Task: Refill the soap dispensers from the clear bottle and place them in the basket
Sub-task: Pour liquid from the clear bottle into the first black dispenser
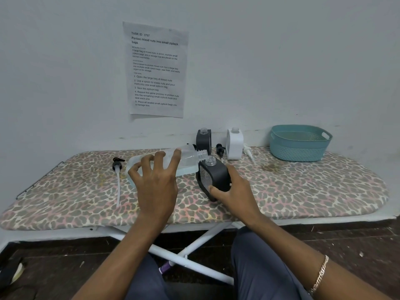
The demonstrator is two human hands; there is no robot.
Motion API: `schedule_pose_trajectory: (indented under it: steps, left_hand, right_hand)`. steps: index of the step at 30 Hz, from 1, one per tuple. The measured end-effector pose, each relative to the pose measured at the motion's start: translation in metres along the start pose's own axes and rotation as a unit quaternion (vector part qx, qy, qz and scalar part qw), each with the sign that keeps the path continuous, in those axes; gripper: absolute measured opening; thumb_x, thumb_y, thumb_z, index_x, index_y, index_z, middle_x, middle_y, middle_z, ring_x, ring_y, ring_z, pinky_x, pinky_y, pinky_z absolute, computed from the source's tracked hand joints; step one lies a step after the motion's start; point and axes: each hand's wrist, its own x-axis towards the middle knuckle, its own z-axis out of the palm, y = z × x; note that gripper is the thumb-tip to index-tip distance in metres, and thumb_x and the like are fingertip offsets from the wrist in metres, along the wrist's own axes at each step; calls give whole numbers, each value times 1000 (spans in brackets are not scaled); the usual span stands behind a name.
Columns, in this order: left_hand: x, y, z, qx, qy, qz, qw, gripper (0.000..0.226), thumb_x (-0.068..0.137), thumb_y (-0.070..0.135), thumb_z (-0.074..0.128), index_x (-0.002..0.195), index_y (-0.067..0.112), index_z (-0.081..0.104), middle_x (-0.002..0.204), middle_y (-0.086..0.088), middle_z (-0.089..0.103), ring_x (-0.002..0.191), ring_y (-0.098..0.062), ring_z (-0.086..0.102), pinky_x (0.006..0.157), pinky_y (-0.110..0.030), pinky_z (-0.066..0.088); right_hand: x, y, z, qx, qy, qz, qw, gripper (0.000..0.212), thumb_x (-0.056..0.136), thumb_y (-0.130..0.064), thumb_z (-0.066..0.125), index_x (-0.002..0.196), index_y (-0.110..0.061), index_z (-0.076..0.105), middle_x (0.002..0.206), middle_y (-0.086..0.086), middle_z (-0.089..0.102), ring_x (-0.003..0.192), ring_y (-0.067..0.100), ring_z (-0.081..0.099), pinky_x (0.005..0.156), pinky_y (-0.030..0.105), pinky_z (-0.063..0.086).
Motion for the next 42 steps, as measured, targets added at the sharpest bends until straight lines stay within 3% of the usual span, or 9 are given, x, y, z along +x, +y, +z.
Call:
schedule_pose_trajectory:
  steps: [9,19,26,34,42]
  left_hand:
    - [0,1,-1,3,-7,4,1000,81,73,0,76,145,29,57,131,-10,61,117,-36,52,91,-54,36]
    - [1,2,0,-3,0,4,1000,80,73,-2,77,145,29,57,130,-10,61,117,-37,53,92,-55,37]
    - [1,3,-1,-5,4,5,1000,80,73,-2,77,144,28,58,129,-11,62,116,-37,53,92,-55,36]
    - [-1,7,-1,-9,8,9,1000,82,70,-2,77,144,27,59,128,-11,62,115,-37,53,91,-55,38]
    - [0,9,-2,-2,6,7,1000,82,71,-1,78,144,28,57,128,-9,62,115,-36,53,90,-54,37]
  right_hand:
    - [0,2,0,-16,-9,8,1000,53,88,-26,78,131,-30,48,107,-9,65,87,-18,61,62,10,54]
    - [2,2,0,-61,-36,17,997,62,82,-24,78,131,-28,41,103,-13,58,88,1,60,61,13,51]
    - [3,2,-1,-77,-49,20,996,65,81,-26,78,132,-26,38,109,-7,58,92,5,59,70,26,56]
    - [4,2,-3,-80,-48,32,995,62,82,-25,78,130,-24,40,106,-9,58,87,-1,59,55,10,48]
    - [4,2,-2,-80,-42,23,996,62,81,-25,79,130,-23,41,107,-8,60,89,3,60,61,13,48]
